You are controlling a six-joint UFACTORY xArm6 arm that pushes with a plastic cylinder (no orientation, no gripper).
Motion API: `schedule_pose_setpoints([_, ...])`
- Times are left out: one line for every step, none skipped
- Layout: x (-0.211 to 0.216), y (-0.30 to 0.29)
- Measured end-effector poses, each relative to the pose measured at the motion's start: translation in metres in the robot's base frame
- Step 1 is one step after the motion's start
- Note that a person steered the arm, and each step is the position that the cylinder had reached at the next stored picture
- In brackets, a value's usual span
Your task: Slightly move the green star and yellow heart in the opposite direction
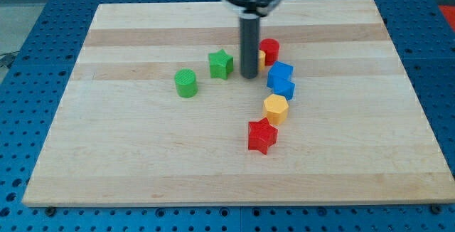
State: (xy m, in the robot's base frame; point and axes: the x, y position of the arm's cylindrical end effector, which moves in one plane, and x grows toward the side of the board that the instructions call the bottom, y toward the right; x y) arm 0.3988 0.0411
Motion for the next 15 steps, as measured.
schedule_pose_setpoints([0.000, 0.004])
schedule_pose_setpoints([0.000, -0.009])
schedule_pose_setpoints([0.000, -0.053])
schedule_pose_setpoints([-0.037, -0.057])
schedule_pose_setpoints([-0.046, -0.057])
schedule_pose_setpoints([-0.042, -0.049])
schedule_pose_setpoints([-0.039, -0.033])
schedule_pose_setpoints([-0.039, -0.017])
schedule_pose_setpoints([-0.039, -0.005])
schedule_pose_setpoints([-0.039, 0.006])
schedule_pose_setpoints([-0.039, 0.008])
schedule_pose_setpoints([-0.039, 0.004])
schedule_pose_setpoints([-0.029, -0.023])
schedule_pose_setpoints([-0.005, -0.032])
schedule_pose_setpoints([0.058, -0.032])
